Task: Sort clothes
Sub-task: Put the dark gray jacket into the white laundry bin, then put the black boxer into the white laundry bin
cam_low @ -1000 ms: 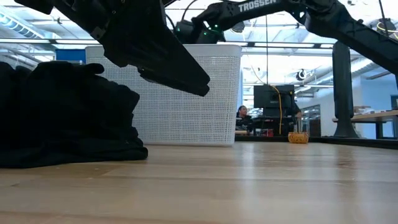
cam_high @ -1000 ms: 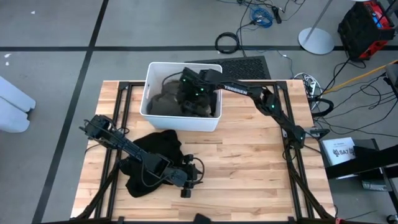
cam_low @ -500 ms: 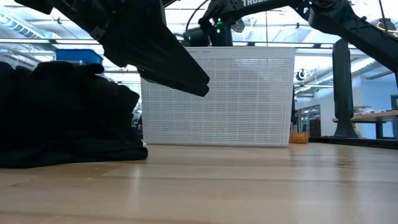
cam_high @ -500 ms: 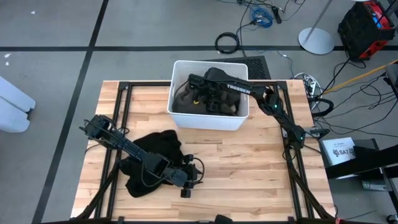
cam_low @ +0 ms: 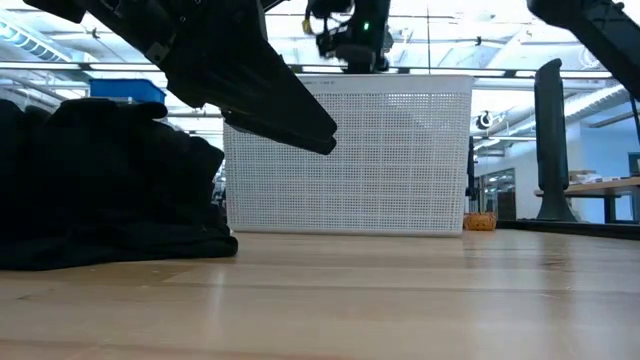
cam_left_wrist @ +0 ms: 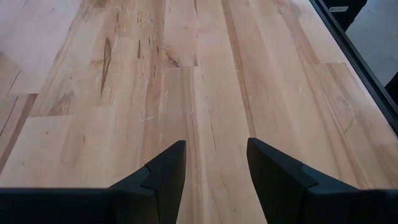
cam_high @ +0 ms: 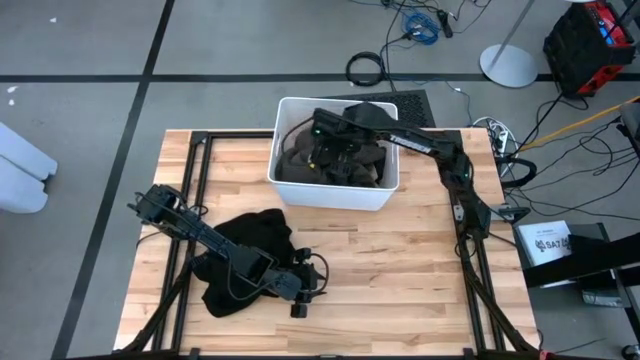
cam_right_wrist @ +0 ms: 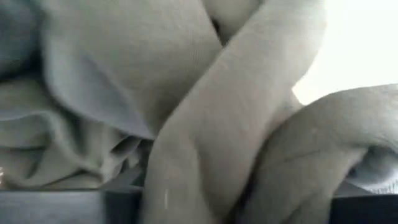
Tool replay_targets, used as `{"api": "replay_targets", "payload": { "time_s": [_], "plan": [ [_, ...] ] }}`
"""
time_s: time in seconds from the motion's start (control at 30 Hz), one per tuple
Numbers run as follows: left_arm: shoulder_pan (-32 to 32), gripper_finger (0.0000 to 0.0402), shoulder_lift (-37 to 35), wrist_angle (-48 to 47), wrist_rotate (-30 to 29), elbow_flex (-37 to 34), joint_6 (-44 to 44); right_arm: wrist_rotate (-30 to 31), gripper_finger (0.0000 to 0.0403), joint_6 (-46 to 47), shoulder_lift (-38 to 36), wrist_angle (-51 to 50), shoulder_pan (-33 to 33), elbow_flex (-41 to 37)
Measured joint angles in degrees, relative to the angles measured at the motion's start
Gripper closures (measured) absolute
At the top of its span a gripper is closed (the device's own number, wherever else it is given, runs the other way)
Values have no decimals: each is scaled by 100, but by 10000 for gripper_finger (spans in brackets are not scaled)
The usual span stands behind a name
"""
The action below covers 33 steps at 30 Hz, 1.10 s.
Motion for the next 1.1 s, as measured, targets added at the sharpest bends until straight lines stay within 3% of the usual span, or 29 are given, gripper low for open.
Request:
{"api": "replay_targets", "payload": {
  "time_s": [0.2,0.37,0.6,0.83,1.1],
  "plan": [
    [11,222,0,5,2,1,4,26,105,44,-433,10,38,2],
    [11,222,0,4,2,1,4,43,67,-99,-768,86,97,2],
    [35,222,0,10,4,0,87,-19,61,143,-1346,259,217,8],
    [108,222,0,29,125,-1,130,-1104,61,732,-1857,154,535,11],
    [149,222,0,230,317,-1,155,-1180,62,1872,-2166,-407,1533,-50]
  ]
}}
